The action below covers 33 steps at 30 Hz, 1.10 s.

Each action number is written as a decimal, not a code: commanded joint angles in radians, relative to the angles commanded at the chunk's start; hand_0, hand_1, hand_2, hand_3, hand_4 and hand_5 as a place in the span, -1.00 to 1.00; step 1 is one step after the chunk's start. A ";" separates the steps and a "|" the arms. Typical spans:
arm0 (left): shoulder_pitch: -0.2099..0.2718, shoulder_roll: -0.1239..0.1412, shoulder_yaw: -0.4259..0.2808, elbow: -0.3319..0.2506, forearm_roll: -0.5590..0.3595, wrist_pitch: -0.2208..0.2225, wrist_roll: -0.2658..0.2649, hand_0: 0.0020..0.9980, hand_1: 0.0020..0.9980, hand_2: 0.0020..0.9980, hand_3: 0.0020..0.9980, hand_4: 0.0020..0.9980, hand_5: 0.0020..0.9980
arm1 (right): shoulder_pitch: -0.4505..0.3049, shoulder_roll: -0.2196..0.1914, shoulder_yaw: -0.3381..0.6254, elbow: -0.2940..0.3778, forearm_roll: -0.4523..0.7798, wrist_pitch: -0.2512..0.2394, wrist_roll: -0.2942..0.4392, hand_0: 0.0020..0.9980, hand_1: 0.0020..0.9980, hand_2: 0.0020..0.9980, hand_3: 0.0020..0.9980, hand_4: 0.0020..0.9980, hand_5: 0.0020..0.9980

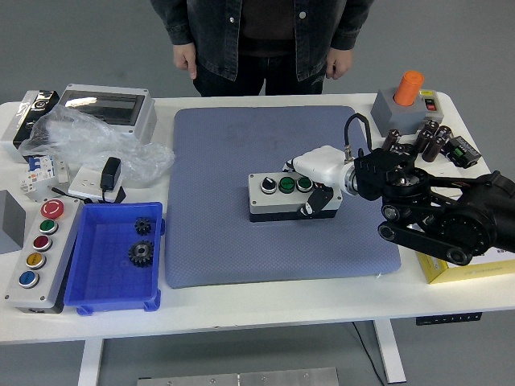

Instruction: Pick up the button,place it on the desk,press the button,press the button

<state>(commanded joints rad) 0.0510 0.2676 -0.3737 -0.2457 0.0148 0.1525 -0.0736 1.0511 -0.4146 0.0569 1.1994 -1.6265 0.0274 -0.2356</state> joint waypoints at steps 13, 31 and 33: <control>-0.001 0.000 0.001 0.000 0.000 -0.004 -0.002 0.43 0.52 0.39 0.51 0.62 -0.15 | -0.001 0.003 0.008 -0.008 0.014 0.019 -0.010 0.51 0.50 0.64 0.65 0.78 -0.48; 0.003 -0.002 0.006 0.000 -0.003 -0.009 -0.002 0.43 0.52 0.39 0.49 0.61 -0.15 | -0.002 0.006 0.023 -0.018 0.020 0.048 -0.022 0.50 0.51 0.67 0.68 0.87 -0.38; 0.003 -0.002 0.007 0.000 -0.004 -0.010 -0.002 0.43 0.52 0.39 0.47 0.60 -0.14 | -0.002 0.006 0.025 -0.019 0.020 0.051 -0.023 0.51 0.55 0.76 0.76 1.00 -0.01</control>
<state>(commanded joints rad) 0.0541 0.2660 -0.3663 -0.2457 0.0110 0.1427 -0.0754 1.0487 -0.4085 0.0817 1.1809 -1.6061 0.0785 -0.2586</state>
